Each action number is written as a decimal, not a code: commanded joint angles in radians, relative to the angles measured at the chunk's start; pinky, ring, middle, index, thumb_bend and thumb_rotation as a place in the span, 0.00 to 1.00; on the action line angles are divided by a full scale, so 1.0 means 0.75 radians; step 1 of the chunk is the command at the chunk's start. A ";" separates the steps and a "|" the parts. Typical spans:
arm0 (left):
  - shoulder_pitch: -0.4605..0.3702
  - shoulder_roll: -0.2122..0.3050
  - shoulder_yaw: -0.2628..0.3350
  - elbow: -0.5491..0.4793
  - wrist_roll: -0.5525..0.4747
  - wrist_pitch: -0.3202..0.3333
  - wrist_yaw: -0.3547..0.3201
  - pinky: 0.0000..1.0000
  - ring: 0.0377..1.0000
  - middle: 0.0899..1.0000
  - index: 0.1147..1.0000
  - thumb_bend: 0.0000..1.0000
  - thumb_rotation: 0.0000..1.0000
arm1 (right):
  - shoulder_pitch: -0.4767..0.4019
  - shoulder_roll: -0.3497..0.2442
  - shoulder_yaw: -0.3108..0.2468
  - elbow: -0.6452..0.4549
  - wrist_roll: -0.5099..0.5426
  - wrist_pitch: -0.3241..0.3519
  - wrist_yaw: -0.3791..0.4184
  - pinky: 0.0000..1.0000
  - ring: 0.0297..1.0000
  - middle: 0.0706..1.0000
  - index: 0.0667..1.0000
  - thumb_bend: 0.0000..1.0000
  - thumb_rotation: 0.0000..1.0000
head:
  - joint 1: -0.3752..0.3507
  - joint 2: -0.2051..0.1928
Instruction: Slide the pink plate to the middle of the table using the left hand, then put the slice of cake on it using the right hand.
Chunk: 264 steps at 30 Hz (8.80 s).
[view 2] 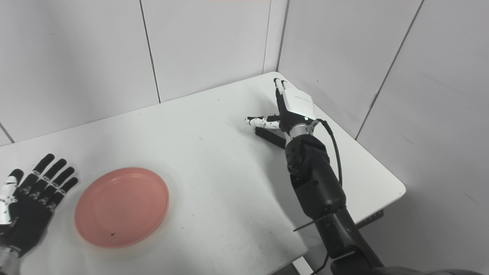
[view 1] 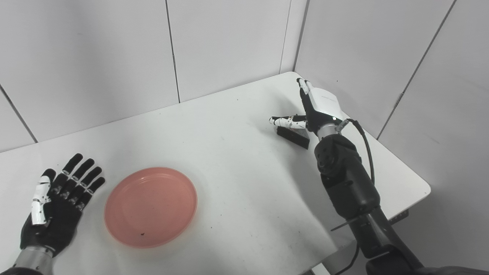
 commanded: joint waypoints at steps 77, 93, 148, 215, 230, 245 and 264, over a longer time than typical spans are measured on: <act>0.107 0.026 -0.049 -0.051 0.018 0.121 0.086 0.88 0.87 0.87 0.86 0.42 1.00 | -0.121 0.032 -0.151 -0.052 -0.030 0.004 0.299 0.33 0.38 0.44 0.45 0.51 0.12 | 0.055 0.034; 0.121 -0.019 -0.095 -0.077 0.061 0.087 0.126 0.88 0.88 0.88 0.86 0.42 1.00 | -0.229 0.143 -0.105 -0.480 -0.225 0.003 0.628 0.33 0.38 0.43 0.45 0.51 0.12 | 0.174 0.022; 0.101 -0.287 -0.180 -0.175 0.242 0.172 0.420 0.84 0.84 0.84 0.82 0.37 1.00 | -0.216 0.336 0.662 -0.356 0.091 -0.110 0.347 0.28 0.32 0.39 0.45 0.51 0.12 | 0.777 0.115; 0.092 -0.288 -0.177 -0.215 0.241 0.207 0.404 0.85 0.86 0.86 0.84 0.38 1.00 | -0.060 0.279 0.775 -0.119 0.100 -0.151 0.180 0.28 0.34 0.37 0.51 0.52 0.00 | 0.779 0.168; 0.088 -0.282 -0.183 -0.210 0.247 0.207 0.402 0.84 0.86 0.86 0.84 0.38 1.00 | -0.052 0.249 0.817 -0.337 -0.012 -0.090 0.307 0.43 0.58 0.71 0.79 0.67 0.46 | 0.783 0.163; 0.086 -0.281 -0.193 -0.190 0.278 0.175 0.404 0.85 0.86 0.86 0.85 0.38 1.00 | -0.061 0.266 0.773 -0.618 -0.102 -0.013 0.627 0.75 0.94 1.00 1.00 0.92 0.90 | 0.782 0.160; 0.111 -0.292 -0.153 -0.202 0.272 0.133 0.418 0.84 0.84 0.84 0.82 0.41 1.00 | 0.006 0.351 0.528 -0.651 0.160 -0.131 0.337 0.72 0.97 1.00 1.00 0.87 1.00 | 0.789 0.114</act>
